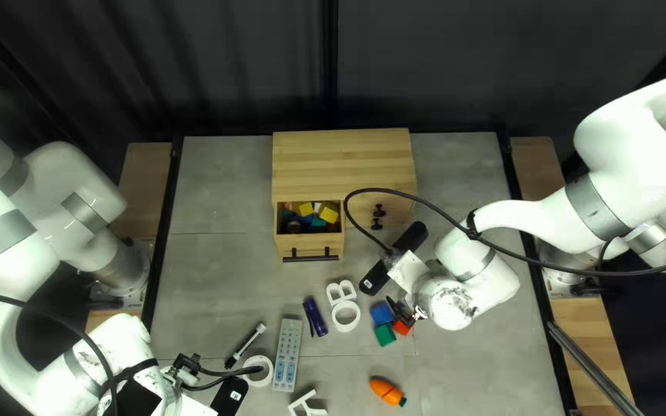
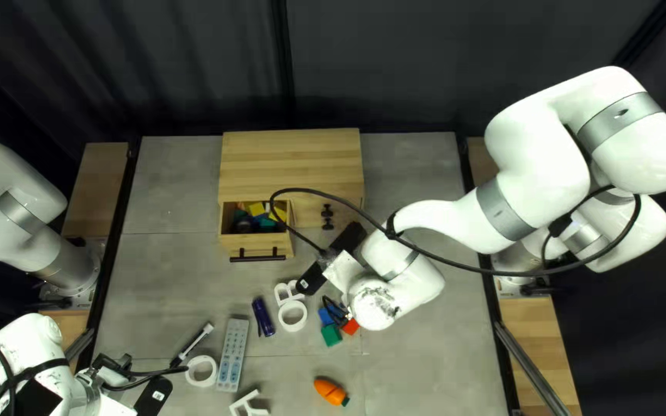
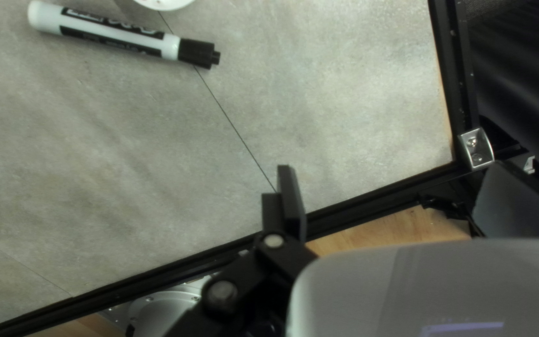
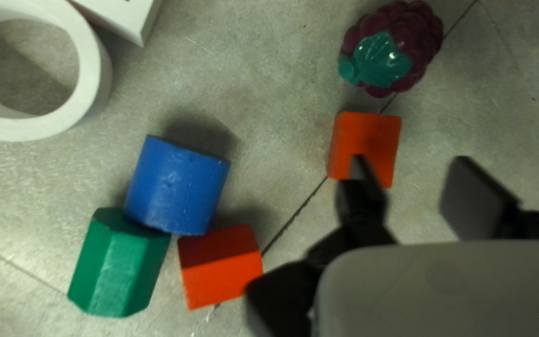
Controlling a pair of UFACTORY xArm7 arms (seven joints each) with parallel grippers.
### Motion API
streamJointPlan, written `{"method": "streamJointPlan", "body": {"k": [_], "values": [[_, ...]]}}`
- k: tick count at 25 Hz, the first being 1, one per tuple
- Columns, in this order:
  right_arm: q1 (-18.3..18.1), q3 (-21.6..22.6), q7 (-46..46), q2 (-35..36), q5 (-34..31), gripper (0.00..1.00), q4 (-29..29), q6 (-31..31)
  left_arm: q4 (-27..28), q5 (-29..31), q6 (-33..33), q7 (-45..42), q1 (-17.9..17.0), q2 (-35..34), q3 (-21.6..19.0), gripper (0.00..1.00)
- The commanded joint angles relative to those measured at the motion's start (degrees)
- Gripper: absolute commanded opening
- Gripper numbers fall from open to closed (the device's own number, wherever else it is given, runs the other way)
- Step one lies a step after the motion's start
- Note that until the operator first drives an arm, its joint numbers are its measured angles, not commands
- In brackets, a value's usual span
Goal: Open drawers and place objects into drawer and close
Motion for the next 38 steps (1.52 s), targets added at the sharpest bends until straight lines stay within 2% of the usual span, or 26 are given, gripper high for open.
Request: {"method": "streamJointPlan", "body": {"k": [1, 13, 15, 18, 19, 21, 22, 32, 35, 38], "values": [[-0.33, -0.46, 0.85, 0.73, -1.16, 1.0, -0.89, -2.19, 0.0, 0.0, 0.0, 0.0, 0.0, 0.0, 0.0, 1.0], [-1.23, -1.76, 2.31, 0.92, -3.82, 1.0, -3.36, -6.44, 0.0, 0.0, 0.0, 0.0, 0.0, 0.0, 0.0, 1.0], [-1.44, -1.91, 2.23, 1.14, -3.95, 0.91, -3.46, -7.08, 0.0, 0.0, 0.0, 0.0, 0.0, 0.0, 0.0, 1.0], [-1.9, -2.28, 1.99, 1.8, -4.4, 0.87, -3.59, -8.5, 0.0, 0.0, 0.0, 0.0, 0.0, 0.0, 0.0, 1.0], [-2.01, -2.34, 1.85, 1.88, -4.44, 0.67, -3.58, -8.7, 0.0, 0.0, 0.0, 0.0, 0.0, 0.0, 0.0, 1.0], [-2.17, -2.4, 1.42, 1.98, -4.43, 0.07, -3.53, -8.9, 0.0, 0.0, 0.0, 0.0, 0.0, 0.0, 0.0, 1.0], [-2.19, -2.4, 1.25, 1.91, -4.41, 0.01, -3.56, -8.83, 0.0, 0.0, 0.0, 0.0, 0.0, 0.0, 0.0, 1.0], [-0.92, -1.57, 1.56, -1.01, -4.68, 0.01, -3.68, -5.18, 0.0, 0.0, 0.0, 0.0, 0.0, 0.0, 0.0, 1.0], [0.09, -0.77, 1.36, -4.48, -4.61, 0.02, -2.95, -0.33, 0.0, 0.0, 0.0, 0.0, 0.0, 0.0, 0.0, 1.0], [1.26, 0.45, 0.03, -7.58, -3.85, 0.02, 0.31, 7.47, 0.0, 0.0, 0.0, 0.0, 0.0, 0.0, 0.0, 1.0]]}}
